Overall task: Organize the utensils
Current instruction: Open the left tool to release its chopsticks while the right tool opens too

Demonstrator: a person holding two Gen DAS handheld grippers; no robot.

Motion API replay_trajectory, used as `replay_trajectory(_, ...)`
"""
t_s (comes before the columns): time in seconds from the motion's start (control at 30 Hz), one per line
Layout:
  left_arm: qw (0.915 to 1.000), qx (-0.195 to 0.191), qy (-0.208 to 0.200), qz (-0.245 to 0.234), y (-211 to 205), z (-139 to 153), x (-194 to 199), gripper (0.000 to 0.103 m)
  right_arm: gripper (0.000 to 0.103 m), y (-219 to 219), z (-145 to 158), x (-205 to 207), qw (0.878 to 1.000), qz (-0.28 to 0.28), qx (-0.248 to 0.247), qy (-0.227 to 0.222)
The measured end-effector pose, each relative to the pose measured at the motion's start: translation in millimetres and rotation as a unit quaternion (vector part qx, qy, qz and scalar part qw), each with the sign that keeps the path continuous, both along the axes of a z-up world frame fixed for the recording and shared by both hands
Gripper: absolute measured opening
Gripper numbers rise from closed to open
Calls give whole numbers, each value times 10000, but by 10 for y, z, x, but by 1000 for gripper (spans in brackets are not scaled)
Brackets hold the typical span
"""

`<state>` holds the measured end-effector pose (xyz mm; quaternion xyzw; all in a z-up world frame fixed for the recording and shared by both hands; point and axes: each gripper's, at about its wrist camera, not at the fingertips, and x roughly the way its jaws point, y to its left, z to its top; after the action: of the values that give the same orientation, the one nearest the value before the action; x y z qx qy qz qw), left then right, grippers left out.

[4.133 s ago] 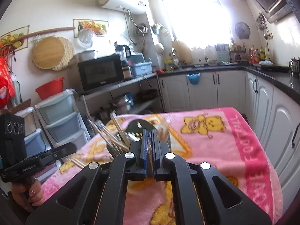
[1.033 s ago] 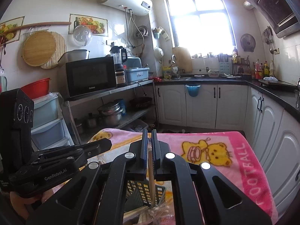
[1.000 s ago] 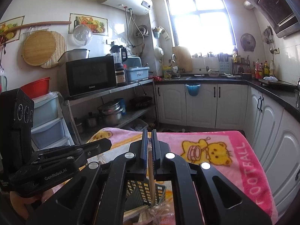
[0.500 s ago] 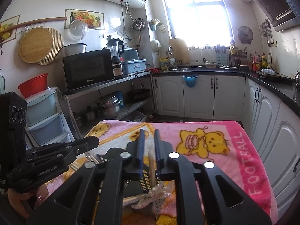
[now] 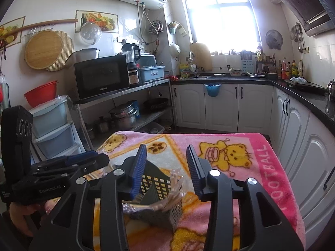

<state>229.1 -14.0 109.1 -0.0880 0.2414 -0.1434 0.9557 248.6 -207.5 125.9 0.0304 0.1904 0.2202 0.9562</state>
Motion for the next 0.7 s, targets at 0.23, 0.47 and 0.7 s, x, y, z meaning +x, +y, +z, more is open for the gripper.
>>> replay_trajectory(0.23, 10000, 24, -26, 7, 27, 44, -187, 64, 48, -27, 9, -155, 10000, 41, -20, 1)
replay_trajectory(0.47, 9999, 8, -105, 50, 69, 67, -423, 87, 58, -78, 10, -354, 10000, 69, -26, -37)
replay_trajectory(0.7, 9998, -10, 17, 207, 134, 6, -601, 92, 74, -83, -37, -532, 9999, 108, -32, -31)
